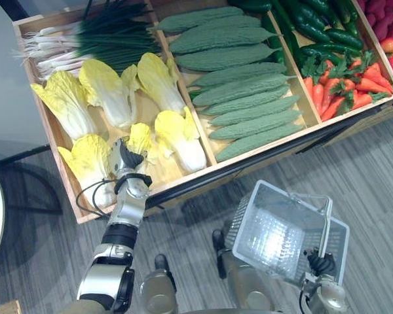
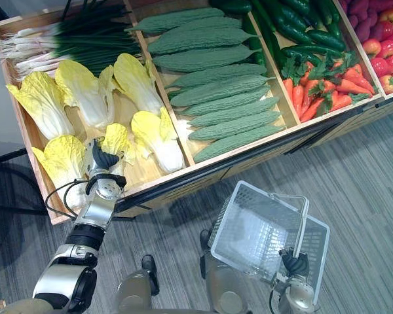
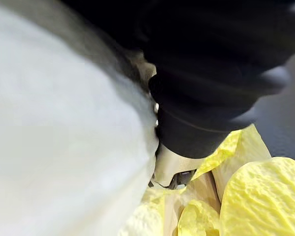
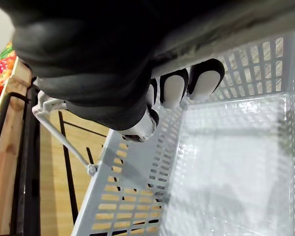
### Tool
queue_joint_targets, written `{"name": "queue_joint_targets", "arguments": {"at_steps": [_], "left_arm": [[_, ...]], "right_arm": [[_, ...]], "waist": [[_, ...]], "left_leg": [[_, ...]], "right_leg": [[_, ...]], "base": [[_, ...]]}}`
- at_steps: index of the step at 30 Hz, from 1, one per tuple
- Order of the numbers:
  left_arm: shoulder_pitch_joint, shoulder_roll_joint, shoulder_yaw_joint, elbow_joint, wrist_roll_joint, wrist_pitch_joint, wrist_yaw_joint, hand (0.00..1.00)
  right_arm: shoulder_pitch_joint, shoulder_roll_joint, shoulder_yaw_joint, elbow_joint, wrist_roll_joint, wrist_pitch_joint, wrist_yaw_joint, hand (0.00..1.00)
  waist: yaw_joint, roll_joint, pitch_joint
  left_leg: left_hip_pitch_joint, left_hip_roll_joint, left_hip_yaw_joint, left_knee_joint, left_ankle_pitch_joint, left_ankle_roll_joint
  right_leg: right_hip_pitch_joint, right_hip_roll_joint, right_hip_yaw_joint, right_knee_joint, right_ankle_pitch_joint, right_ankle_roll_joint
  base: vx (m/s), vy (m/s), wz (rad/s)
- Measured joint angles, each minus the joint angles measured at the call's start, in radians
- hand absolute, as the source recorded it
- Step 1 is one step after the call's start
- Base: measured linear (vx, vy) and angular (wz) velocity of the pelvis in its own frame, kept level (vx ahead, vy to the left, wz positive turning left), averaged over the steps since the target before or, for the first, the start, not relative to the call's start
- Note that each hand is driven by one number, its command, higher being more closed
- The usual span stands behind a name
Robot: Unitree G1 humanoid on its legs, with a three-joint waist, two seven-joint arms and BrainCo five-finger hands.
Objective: Pick vegetable in the basket
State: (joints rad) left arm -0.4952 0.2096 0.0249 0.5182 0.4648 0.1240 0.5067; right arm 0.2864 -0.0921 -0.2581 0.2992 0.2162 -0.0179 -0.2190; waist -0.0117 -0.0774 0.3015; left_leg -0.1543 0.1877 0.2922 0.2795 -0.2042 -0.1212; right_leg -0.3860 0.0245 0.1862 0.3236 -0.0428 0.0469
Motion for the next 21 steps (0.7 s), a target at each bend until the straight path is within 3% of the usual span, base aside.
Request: {"name": "queue_joint_targets", "arguments": {"at_steps": [5, 13, 21], "left_arm": [[0.058, -0.001, -0.005, -0.089, -0.024, -0.002, 0.009, 1.0], [0.238, -0.05, 0.013, -0.405, -0.045, -0.007, 0.043, 1.0], [0.417, -0.151, 0.024, -0.681, -0.157, -0.092, 0.039, 1.0]], "right_arm": [[-0.007, 0.001, -0.003, -0.013, 0.0, -0.003, -0.001, 1.0], [-0.01, 0.025, -0.021, -0.065, -0.01, -0.001, -0.019, 1.0], [-0.012, 0.046, -0.093, -0.098, -0.041, 0.006, -0.022, 1.0]], "waist": [[-0.002, 0.0, 0.023], [0.0, 0.005, 0.027], [0.004, 0.03, -0.003]], "left_leg": [[0.028, 0.0, 0.01, -0.015, 0.0, 0.0], [0.089, 0.0, 0.038, -0.039, 0.0, 0.001], [0.167, 0.003, 0.073, -0.052, -0.009, 0.006]], "right_leg": [[0.022, 0.003, 0.005, -0.01, 0.0, 0.0], [0.058, 0.014, 0.022, -0.015, -0.002, 0.002], [0.121, 0.028, 0.051, -0.032, -0.001, 0.005]], "base": [[-0.01, 0.0, -0.04], [0.01, 0.005, -0.09], [-0.03, 0.003, -0.11]]}}
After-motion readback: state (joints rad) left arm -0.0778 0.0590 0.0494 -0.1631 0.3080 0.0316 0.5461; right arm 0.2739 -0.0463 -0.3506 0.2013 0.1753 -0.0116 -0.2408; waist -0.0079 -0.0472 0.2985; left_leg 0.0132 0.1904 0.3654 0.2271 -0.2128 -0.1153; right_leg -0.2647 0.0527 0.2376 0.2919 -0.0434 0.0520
